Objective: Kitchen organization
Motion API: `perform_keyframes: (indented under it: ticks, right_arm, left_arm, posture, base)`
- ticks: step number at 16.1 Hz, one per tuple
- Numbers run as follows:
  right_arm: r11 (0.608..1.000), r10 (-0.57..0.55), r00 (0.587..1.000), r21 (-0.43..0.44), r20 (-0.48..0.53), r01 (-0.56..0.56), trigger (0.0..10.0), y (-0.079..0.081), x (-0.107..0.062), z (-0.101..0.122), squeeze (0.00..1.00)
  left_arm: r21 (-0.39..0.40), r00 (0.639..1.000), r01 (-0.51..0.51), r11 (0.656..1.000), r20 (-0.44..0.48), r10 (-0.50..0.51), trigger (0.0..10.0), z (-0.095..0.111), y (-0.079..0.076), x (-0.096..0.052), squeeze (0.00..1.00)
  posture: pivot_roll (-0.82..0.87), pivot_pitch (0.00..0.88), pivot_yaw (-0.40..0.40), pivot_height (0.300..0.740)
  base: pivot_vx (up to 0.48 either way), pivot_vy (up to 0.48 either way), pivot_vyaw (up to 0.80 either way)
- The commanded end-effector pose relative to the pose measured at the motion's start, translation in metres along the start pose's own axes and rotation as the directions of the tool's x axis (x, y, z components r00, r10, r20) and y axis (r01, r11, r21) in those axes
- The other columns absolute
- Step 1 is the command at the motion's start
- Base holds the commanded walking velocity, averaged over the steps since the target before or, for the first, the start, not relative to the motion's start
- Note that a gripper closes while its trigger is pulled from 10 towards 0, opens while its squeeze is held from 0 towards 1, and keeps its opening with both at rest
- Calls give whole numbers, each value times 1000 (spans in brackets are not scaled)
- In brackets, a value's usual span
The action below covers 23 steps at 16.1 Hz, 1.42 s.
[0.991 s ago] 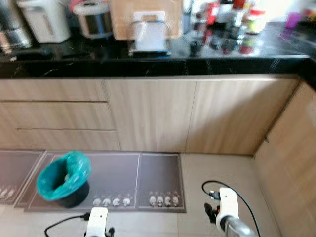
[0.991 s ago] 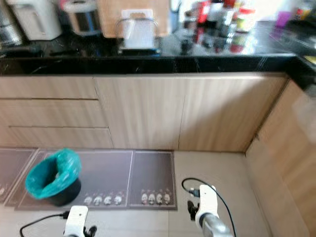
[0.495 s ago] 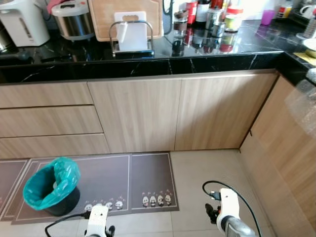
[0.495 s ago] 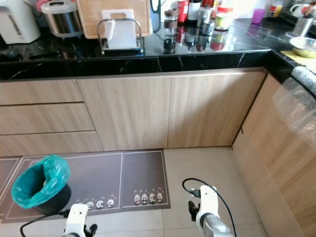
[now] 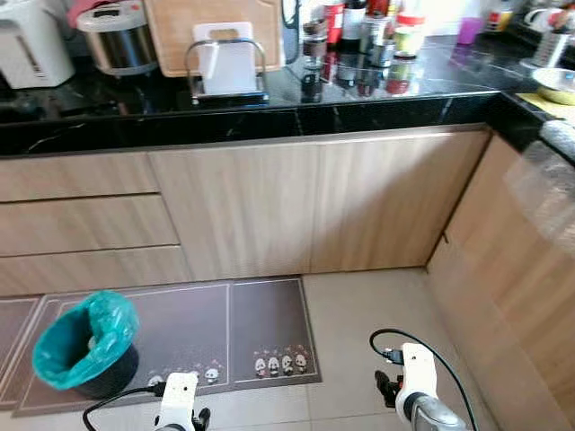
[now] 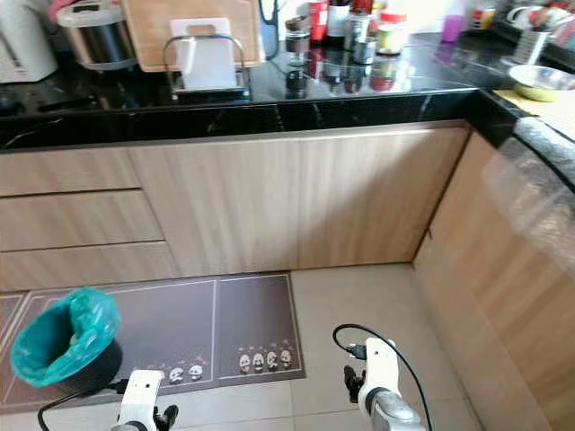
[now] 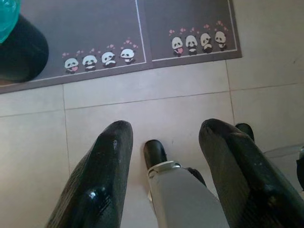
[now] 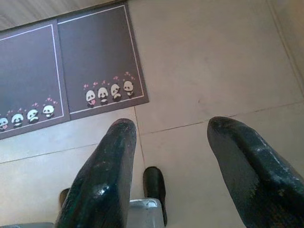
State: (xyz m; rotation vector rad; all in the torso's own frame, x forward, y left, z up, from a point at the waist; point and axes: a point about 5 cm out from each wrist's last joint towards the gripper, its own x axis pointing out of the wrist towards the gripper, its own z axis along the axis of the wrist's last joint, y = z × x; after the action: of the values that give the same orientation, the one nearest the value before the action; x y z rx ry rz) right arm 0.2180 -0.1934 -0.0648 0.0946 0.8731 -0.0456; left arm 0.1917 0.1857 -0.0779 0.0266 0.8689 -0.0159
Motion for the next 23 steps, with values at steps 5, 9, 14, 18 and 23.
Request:
perform_keyframes:
  ticks: [5,9,14,18,23]
  right_arm:
    - [1000,12,1000,-2,6,-12,10000,3,1,3,0]
    - [1000,12,1000,-10,6,-12,10000,3,1,3,0]
    - [1000,11,1000,-10,3,-11,10000,3,1,3,0]
    - [1000,13,1000,5,-6,-13,10000,4,1,2,0]
    - [1000,13,1000,-5,8,-13,10000,4,1,4,0]
  left_arm:
    - [2,1000,-10,1000,8,10,10000,3,3,0,0]
    - [1,1000,-10,1000,12,10,10000,3,2,0,0]
    - [0,1000,-9,1000,12,9,10000,4,3,0,0]
    - [1,1000,-11,1000,12,11,10000,4,4,0,0]
    - [2,1000,-9,1000,10,9,10000,3,3,0,0]
  posture:
    - [-9,0,15,740]
    - [-8,0,14,740]
    - [-8,0,14,740]
    - [-7,0,13,740]
    - [-6,0,13,740]
  base:
    - [229,0,-305]
    - [291,0,0]
    - [290,0,0]
    - [292,0,-191]
    - [291,0,-379]
